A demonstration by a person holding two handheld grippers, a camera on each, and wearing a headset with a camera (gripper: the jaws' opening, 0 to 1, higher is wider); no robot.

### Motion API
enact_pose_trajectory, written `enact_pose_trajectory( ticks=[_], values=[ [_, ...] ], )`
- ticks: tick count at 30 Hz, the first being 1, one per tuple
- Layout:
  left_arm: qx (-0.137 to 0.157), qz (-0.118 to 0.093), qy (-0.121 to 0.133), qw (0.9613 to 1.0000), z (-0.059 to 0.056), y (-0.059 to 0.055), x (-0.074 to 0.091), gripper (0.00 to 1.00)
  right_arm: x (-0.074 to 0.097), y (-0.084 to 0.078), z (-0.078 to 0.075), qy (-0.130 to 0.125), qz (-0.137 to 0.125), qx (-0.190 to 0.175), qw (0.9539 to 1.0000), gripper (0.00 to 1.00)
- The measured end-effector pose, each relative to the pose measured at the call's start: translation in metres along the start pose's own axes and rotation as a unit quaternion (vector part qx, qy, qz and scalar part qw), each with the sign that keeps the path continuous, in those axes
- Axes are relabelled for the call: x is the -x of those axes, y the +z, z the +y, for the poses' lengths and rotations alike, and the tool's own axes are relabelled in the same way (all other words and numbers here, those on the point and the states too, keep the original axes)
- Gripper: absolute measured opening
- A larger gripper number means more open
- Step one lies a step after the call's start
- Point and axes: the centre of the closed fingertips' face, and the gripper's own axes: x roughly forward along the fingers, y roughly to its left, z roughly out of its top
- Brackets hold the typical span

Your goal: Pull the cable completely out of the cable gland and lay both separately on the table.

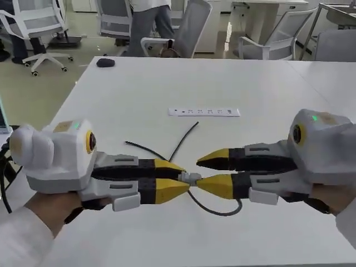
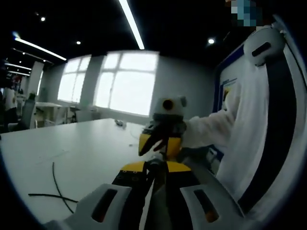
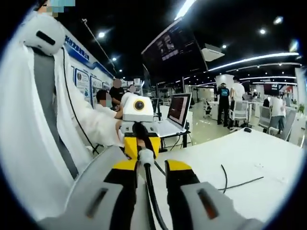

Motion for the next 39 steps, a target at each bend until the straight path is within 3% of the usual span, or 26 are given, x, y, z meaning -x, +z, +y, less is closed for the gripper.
enact_pose_trajectory(
  ticks=[6, 18, 25, 28, 30, 36, 38, 39],
  values=[
    [-0.01, -0.006, 0.004, 0.9999, 0.002, 0.005, 0.002, 0.15, 0.0, 0.011, 0.004, 0.018, -0.041, -0.042, 0.9981, 0.13],
    [-0.005, -0.005, 0.004, 1.0, 0.005, 0.005, -0.003, 0.15, -0.001, 0.01, 0.004, 0.025, -0.037, -0.062, 0.9971, 0.12],
    [0.014, -0.004, -0.003, 0.9999, 0.003, 0.007, -0.004, 0.14, 0.001, 0.012, 0.007, 0.034, -0.024, -0.026, 0.9988, 0.1],
    [0.023, 0.003, -0.001, 0.9997, 0.004, 0.006, -0.004, 0.13, 0.0, 0.009, 0.006, 0.029, 0.003, 0.013, 0.9995, 0.09],
    [0.026, 0.007, 0.0, 0.9996, 0.004, 0.004, -0.005, 0.13, -0.001, 0.009, 0.007, 0.029, 0.011, 0.014, 0.9994, 0.09],
    [0.06, -0.027, 0.01, 0.9978, 0.008, 0.015, -0.005, 0.13, 0.001, 0.018, 0.003, 0.012, 0.009, 0.05, 0.9987, 0.08],
    [0.071, -0.025, 0.01, 0.9971, 0.008, 0.014, -0.005, 0.12, 0.001, 0.018, 0.001, 0.006, 0.017, 0.081, 0.9965, 0.08],
    [0.07, -0.027, 0.009, 0.9971, 0.009, 0.015, -0.005, 0.12, 0.001, 0.016, 0.002, 0.008, 0.024, 0.08, 0.9964, 0.08]
  ],
)
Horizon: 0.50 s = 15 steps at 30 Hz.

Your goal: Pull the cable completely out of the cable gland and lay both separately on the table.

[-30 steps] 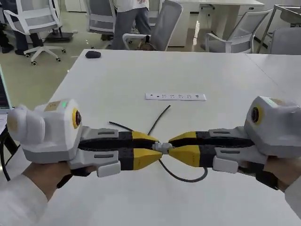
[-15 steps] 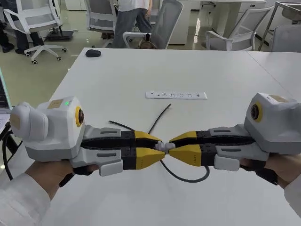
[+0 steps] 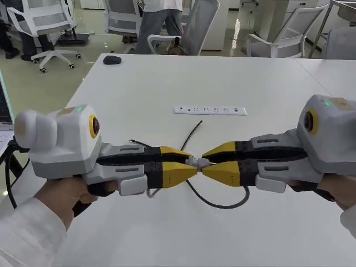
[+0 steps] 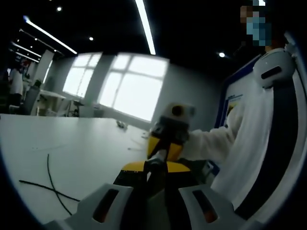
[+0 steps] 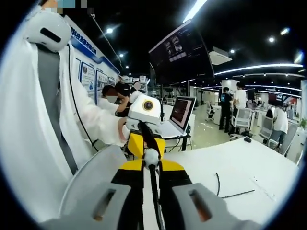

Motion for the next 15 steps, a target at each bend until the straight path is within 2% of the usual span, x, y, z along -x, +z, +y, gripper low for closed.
enact_pose_trajectory(
  ticks=[2, 3, 5, 8, 9, 11, 14, 15],
  values=[
    [0.028, -0.005, 0.0, 0.9996, 0.0, -0.0011, 0.0008, 0.12, -0.0007, 0.0019, -0.0018, -0.005, 0.007, 0.044, 0.999, 0.08],
    [0.031, -0.01, -0.002, 0.9995, 0.0004, -0.001, 0.0012, 0.12, -0.0006, 0.0026, -0.0006, -0.006, 0.007, 0.046, 0.9989, 0.08],
    [0.046, -0.017, -0.002, 0.9988, 0.0011, -0.0003, 0.0013, 0.12, -0.0006, 0.003, -0.0011, -0.012, 0.014, 0.083, 0.9964, 0.08],
    [0.067, -0.014, -0.002, 0.9976, 0.0035, -0.0035, 0.0011, 0.12, -0.0012, 0.0008, -0.0011, -0.02, 0.033, 0.128, 0.9911, 0.08],
    [0.082, -0.016, -0.004, 0.9965, 0.0035, -0.0032, 0.0012, 0.12, -0.0013, 0.0021, -0.0009, -0.022, 0.033, 0.15, 0.9879, 0.08],
    [0.105, -0.025, -0.01, 0.9941, 0.0034, -0.0013, 0.0018, 0.13, -0.0011, 0.0043, -0.0004, -0.024, 0.03, 0.162, 0.986, 0.09],
    [0.117, -0.025, -0.009, 0.9927, 0.0061, -0.0017, 0.0016, 0.13, -0.001, 0.0036, -0.0033, -0.026, 0.041, 0.204, 0.9777, 0.09],
    [0.118, -0.026, -0.01, 0.9927, 0.0063, -0.0015, 0.0017, 0.13, -0.0012, 0.0032, -0.0027, -0.026, 0.04, 0.204, 0.9778, 0.09]
  ],
)
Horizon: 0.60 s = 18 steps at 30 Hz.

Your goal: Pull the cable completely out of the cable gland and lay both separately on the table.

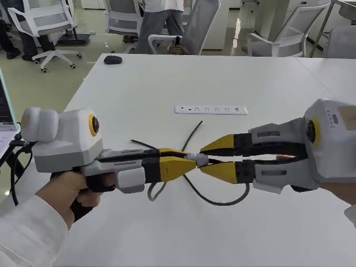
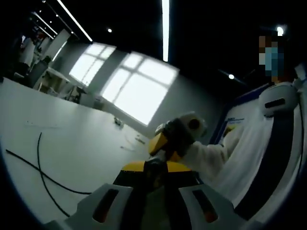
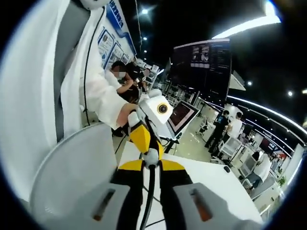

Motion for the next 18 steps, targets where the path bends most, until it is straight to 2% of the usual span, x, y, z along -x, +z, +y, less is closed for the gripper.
enact_pose_trajectory(
  ticks=[4, 6, 7, 8, 9, 10, 11, 12, 14, 15, 17, 18],
  values=[
    [-0.01, -0.006, -0.004, 0.9999, -0.001, 0.003, 0.0, 0.13, 0.001, 0.001, -0.004, -0.005, -0.016, -0.009, 0.9998, 0.1],
    [-0.025, -0.012, -0.006, 0.9996, -0.003, 0.007, 0.001, 0.13, 0.001, 0.003, -0.007, -0.011, -0.033, -0.058, 0.9977, 0.11],
    [-0.048, -0.017, -0.005, 0.9987, -0.003, 0.01, 0.001, 0.13, 0.001, 0.002, -0.01, -0.012, -0.039, -0.107, 0.9934, 0.12],
    [-0.064, -0.021, -0.002, 0.9977, -0.002, 0.012, 0.001, 0.14, 0.003, 0.002, -0.014, -0.009, -0.054, -0.159, 0.9858, 0.14],
    [-0.097, -0.02, -0.001, 0.9951, -0.002, 0.014, 0.003, 0.14, 0.004, 0.004, -0.019, -0.01, -0.07, -0.2, 0.9772, 0.2],
    [-0.118, -0.024, 0.0, 0.9927, -0.004, 0.017, 0.005, 0.14, 0.006, 0.005, -0.024, -0.009, -0.093, -0.261, 0.9609, 0.27],
    [-0.131, -0.035, 0.0, 0.9908, -0.007, 0.021, 0.007, 0.14, 0.008, 0.007, -0.027, -0.003, -0.111, -0.29, 0.9508, 0.3],
    [-0.139, -0.035, -0.003, 0.9897, -0.009, 0.022, 0.008, 0.14, 0.009, 0.007, -0.028, 0.001, -0.12, -0.314, 0.942, 0.26],
    [-0.166, -0.026, 0.001, 0.9858, -0.01, 0.023, 0.01, 0.14, 0.011, 0.007, -0.032, -0.004, -0.139, -0.32, 0.937, 0.2],
    [-0.167, -0.021, 0.0, 0.9857, -0.01, 0.022, 0.01, 0.14, 0.01, 0.008, -0.028, 0.004, -0.143, -0.332, 0.9325, 0.2],
    [-0.176, -0.017, 0.0, 0.9842, -0.01, 0.021, 0.01, 0.14, 0.008, 0.01, -0.025, 0.013, -0.15, -0.345, 0.9264, 0.23],
    [-0.176, -0.016, -0.001, 0.9842, -0.01, 0.021, 0.01, 0.14, 0.008, 0.012, -0.025, 0.016, -0.156, -0.346, 0.9251, 0.23]
  ],
)
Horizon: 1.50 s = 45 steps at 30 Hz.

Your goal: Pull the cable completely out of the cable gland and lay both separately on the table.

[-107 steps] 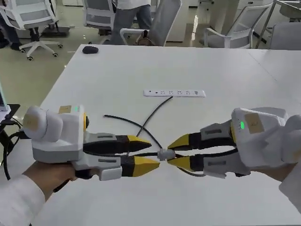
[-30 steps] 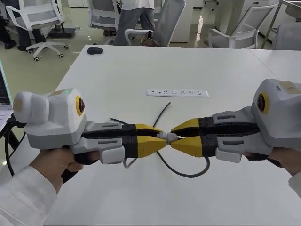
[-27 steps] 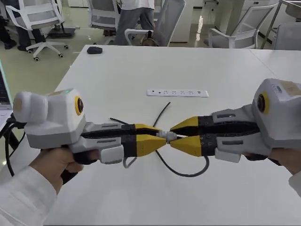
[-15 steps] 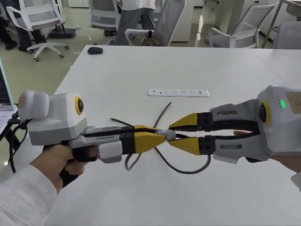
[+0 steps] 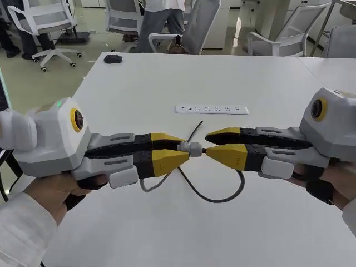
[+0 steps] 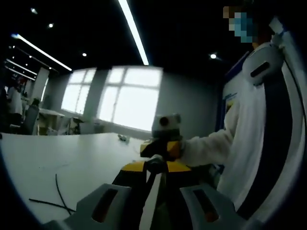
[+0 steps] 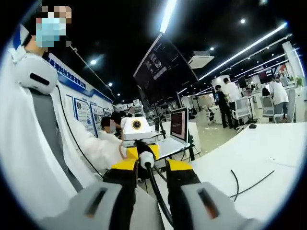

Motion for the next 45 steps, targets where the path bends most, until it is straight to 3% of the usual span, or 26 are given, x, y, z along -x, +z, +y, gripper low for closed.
enact_pose_trajectory(
  ticks=[3, 10, 15, 21, 24, 32, 34, 36, 37, 38, 40, 42, 45],
  values=[
    [-0.007, -0.002, -0.003, 1.0, -0.001, 0.0, -0.001, 0.14, -0.004, -0.002, 0.003, 0.01, 0.002, -0.015, 0.9998, 0.22],
    [-0.006, -0.002, -0.006, 1.0, -0.001, 0.001, -0.004, 0.15, -0.01, -0.005, 0.009, 0.029, 0.009, -0.009, 0.9995, 0.12],
    [-0.002, -0.004, -0.007, 1.0, 0.001, 0.003, -0.005, 0.15, -0.011, -0.005, 0.009, 0.029, 0.012, -0.008, 0.9995, 0.12],
    [0.013, -0.006, -0.006, 0.9999, 0.003, 0.003, -0.005, 0.15, -0.011, -0.005, 0.007, 0.023, 0.018, 0.014, 0.9995, 0.11],
    [0.024, 0.002, -0.006, 0.9997, 0.004, 0.0, -0.006, 0.14, -0.01, -0.008, 0.007, 0.019, 0.028, 0.045, 0.9984, 0.1],
    [0.089, 0.017, -0.015, 0.9958, 0.003, -0.01, -0.007, 0.14, -0.008, -0.015, 0.01, 0.027, 0.05, 0.148, 0.9873, 0.1],
    [0.12, 0.022, -0.014, 0.9925, 0.003, -0.012, -0.007, 0.14, -0.008, -0.017, 0.01, 0.029, 0.054, 0.164, 0.9845, 0.1],
    [0.175, 0.032, -0.019, 0.9839, 0.003, -0.015, -0.007, 0.15, -0.008, -0.018, 0.011, 0.03, 0.054, 0.185, 0.9808, 0.1],
    [0.153, 0.029, -0.016, 0.9877, 0.005, -0.014, -0.007, 0.15, -0.008, -0.018, 0.009, 0.028, 0.053, 0.21, 0.9759, 0.1],
    [0.154, 0.031, -0.017, 0.9875, 0.004, -0.015, -0.007, 0.15, -0.008, -0.019, 0.01, 0.031, 0.053, 0.233, 0.9706, 0.1],
    [0.169, 0.037, -0.022, 0.9846, 0.002, -0.017, -0.008, 0.15, -0.007, -0.021, 0.013, 0.036, 0.053, 0.234, 0.97, 0.11],
    [0.173, 0.041, -0.026, 0.9838, 0.0, -0.018, -0.007, 0.15, -0.007, -0.022, 0.014, 0.041, 0.053, 0.246, 0.967, 0.11],
    [0.173, 0.042, -0.026, 0.9838, -0.001, -0.02, -0.008, 0.15, -0.006, -0.023, 0.014, 0.041, 0.056, 0.247, 0.9664, 0.11]
  ],
)
